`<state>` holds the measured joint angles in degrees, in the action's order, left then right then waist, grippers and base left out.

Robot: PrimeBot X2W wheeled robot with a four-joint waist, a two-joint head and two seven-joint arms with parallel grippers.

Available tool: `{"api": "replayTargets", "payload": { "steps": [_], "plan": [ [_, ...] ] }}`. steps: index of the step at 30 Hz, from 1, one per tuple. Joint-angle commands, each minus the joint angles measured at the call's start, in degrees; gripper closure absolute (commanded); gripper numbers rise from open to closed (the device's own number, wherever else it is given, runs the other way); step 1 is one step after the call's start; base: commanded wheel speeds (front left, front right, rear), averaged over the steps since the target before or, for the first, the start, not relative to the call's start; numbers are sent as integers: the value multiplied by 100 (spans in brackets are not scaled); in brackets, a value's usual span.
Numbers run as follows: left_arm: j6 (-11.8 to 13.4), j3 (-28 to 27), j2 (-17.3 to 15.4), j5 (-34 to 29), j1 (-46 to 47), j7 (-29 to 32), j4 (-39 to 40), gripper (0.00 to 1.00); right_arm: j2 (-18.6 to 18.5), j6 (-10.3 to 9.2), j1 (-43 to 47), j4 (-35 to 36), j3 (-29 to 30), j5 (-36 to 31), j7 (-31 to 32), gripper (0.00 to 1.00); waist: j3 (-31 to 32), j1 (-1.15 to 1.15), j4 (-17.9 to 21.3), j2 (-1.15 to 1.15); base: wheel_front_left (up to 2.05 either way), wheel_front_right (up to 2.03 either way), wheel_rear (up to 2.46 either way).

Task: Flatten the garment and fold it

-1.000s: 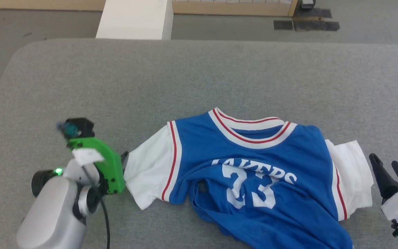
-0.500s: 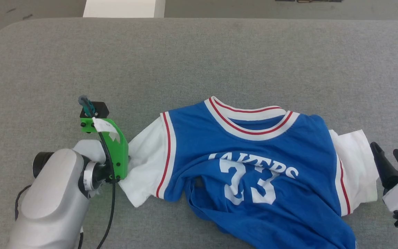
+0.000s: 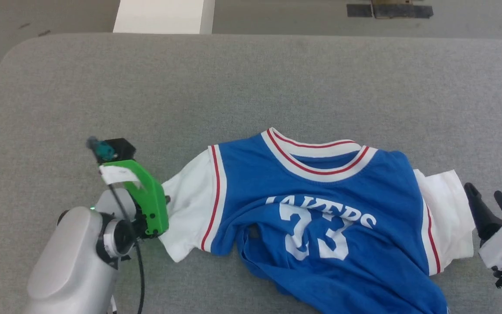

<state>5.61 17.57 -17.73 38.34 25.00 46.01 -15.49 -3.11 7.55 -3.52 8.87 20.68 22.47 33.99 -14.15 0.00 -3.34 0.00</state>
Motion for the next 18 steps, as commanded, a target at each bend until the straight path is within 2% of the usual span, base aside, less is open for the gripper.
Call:
{"api": "replayTargets", "payload": {
  "steps": [1,4,12,18],
  "plan": [
    [58,-124,6,89,-138,-143,144,100,-68,-6,-107,-28,-79,-81,73,0,99,0,5,0,0,0,0],
    [141,-377,-36,185,-322,-409,511,100,-310,-6,-226,-78,-272,-214,349,0,122,0,30,0,0,0,0],
    [317,-688,-39,293,-814,-799,1480,100,-1440,-6,-1159,-431,-1190,-738,1827,0,-161,0,111,0,0,0,0],
    [427,-743,1,286,-927,-907,1921,100,-1958,-6,-1863,-857,-1892,-756,2640,0,-572,0,40,0,0,0,0]
  ]
}}
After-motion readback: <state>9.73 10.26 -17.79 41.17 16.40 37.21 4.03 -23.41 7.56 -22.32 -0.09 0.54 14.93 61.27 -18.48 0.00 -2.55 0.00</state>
